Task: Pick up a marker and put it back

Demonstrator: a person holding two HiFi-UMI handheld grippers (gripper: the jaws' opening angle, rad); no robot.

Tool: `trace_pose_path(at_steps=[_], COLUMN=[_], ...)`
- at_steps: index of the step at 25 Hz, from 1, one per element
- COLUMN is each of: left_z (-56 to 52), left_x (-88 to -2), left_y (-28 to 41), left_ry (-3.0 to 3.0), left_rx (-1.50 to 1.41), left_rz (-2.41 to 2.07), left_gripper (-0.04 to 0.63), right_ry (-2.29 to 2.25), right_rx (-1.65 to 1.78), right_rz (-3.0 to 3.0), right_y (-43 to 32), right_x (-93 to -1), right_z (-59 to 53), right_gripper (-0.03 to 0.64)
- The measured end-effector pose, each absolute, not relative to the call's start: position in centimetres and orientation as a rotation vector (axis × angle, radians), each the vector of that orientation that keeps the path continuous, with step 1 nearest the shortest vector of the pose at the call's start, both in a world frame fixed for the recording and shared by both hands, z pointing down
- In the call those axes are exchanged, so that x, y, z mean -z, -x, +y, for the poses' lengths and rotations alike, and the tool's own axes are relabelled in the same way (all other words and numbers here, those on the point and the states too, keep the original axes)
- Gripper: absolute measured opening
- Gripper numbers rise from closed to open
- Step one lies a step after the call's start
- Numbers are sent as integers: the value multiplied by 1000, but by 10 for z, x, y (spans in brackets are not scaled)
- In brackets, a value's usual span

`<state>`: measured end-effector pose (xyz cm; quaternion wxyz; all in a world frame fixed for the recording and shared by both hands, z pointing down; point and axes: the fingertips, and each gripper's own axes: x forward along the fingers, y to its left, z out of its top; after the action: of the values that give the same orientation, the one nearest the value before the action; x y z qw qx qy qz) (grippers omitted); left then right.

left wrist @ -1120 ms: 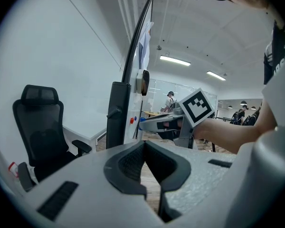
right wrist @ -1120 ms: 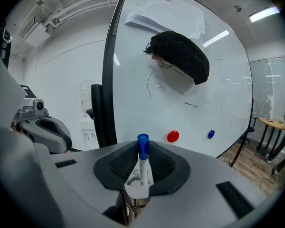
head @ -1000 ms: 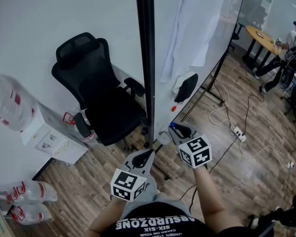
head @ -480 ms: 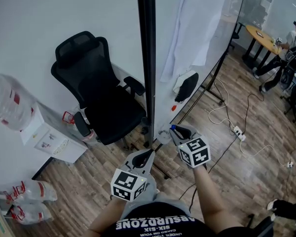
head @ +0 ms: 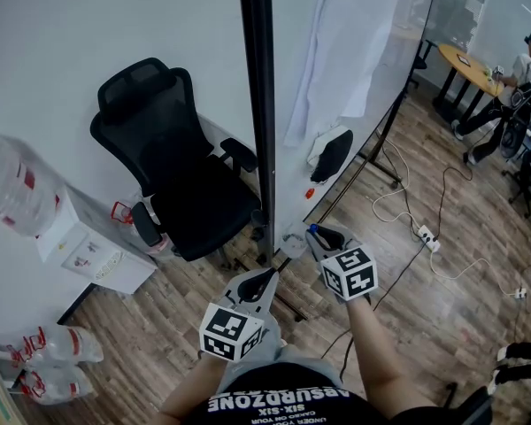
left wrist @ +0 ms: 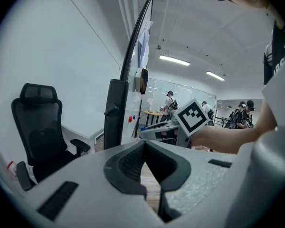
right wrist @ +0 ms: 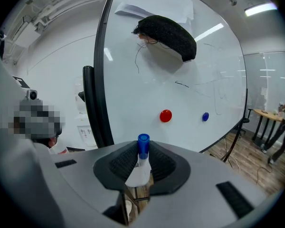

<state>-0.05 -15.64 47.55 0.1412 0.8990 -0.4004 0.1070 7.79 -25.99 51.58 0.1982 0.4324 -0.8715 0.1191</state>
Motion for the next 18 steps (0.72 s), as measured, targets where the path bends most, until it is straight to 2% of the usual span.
trace_pose_path(at_steps=[15, 18], left_z=[-155, -156], left_x=[-475, -476], left_y=[-2, -2], left_ry=[-2597, -2598], left_rx=[-317, -320], left_rz=[-1150, -1148], left_gripper=[8, 8], right_ry=[-1222, -1212], right_rx=[-362, -372], right_rz=[-2422, -2428], right_y=[-83, -83], right_x=[-521, -522], right_z=[-261, -260], right_gripper=[81, 101])
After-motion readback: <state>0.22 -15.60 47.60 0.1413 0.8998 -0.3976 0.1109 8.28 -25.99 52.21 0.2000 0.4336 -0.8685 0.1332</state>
